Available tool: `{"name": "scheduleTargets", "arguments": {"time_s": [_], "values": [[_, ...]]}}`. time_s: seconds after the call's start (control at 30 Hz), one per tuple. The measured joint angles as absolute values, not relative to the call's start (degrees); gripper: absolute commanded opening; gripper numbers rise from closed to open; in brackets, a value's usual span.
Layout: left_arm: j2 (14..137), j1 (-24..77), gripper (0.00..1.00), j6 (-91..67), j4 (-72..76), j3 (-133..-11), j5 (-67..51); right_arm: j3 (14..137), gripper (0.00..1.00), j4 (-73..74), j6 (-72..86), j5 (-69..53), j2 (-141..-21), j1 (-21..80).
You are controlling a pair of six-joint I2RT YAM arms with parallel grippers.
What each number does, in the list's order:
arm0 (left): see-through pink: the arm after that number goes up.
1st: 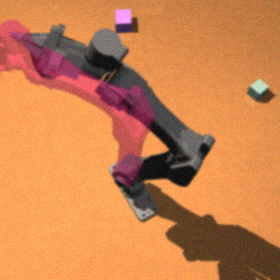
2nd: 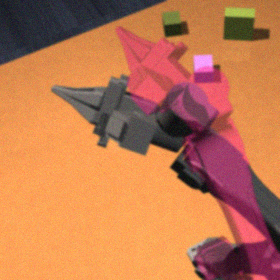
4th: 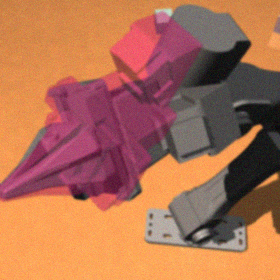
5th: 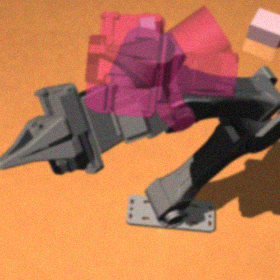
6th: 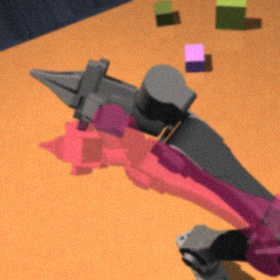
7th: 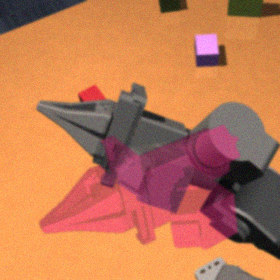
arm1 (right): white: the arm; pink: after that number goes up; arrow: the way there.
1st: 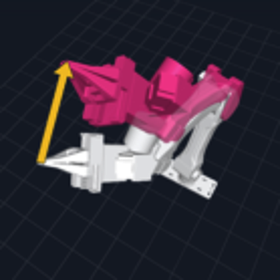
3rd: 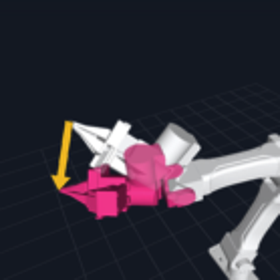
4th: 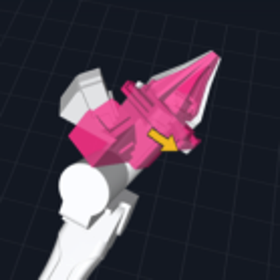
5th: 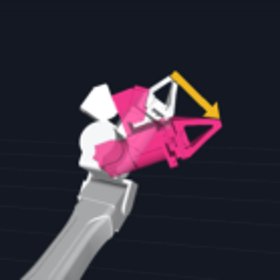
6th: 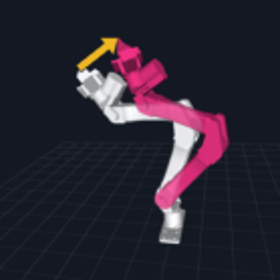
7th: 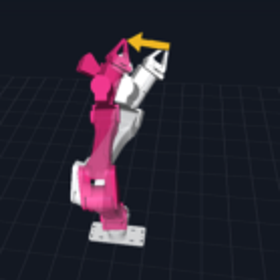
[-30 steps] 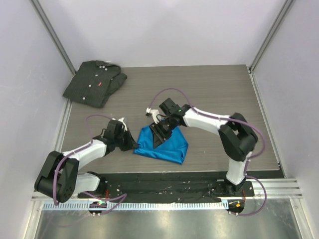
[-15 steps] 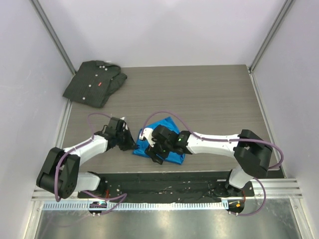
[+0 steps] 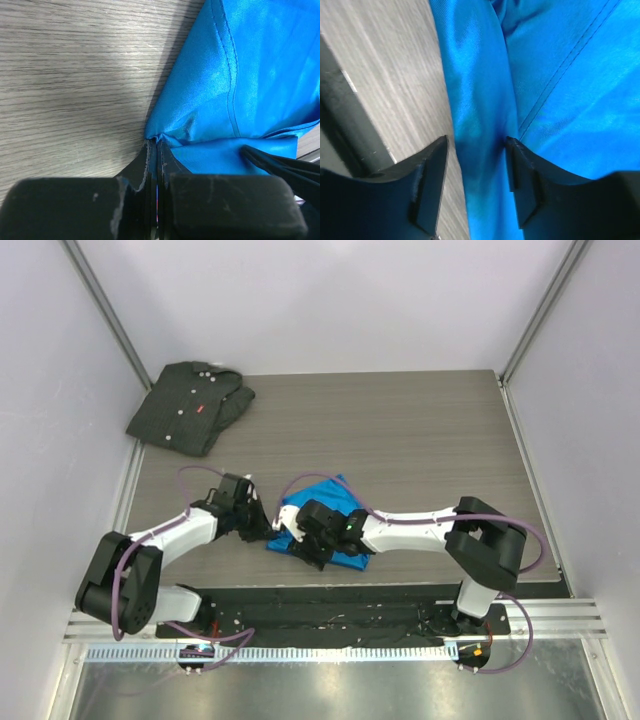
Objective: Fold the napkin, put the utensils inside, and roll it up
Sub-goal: Roll the napkin with the utensil
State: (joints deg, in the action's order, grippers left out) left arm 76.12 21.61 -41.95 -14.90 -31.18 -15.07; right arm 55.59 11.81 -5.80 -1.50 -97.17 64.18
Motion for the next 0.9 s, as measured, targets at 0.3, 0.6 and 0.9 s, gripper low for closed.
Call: {"name": "scheduleTargets", "arguments": {"time_s": [0.3, 0.6, 0.9], "values": [[76.27, 21.61, 0.15, -41.47, -15.11, -31.42, -15.20, 56.14, 0.21, 10.72, -6.20, -2.37, -99.81, 63.57], [67.11, 21.61, 0.72, -41.01, -19.33, -31.46, -9.58, 56.99, 0.15, 9.32, -5.19, -12.99, -101.49, 60.49], [52.58, 21.61, 0.65, -40.27, -20.78, -27.35, -5.50, 55.09, 0.13, 4.60, -1.19, -27.94, -103.04, 54.81]]}}
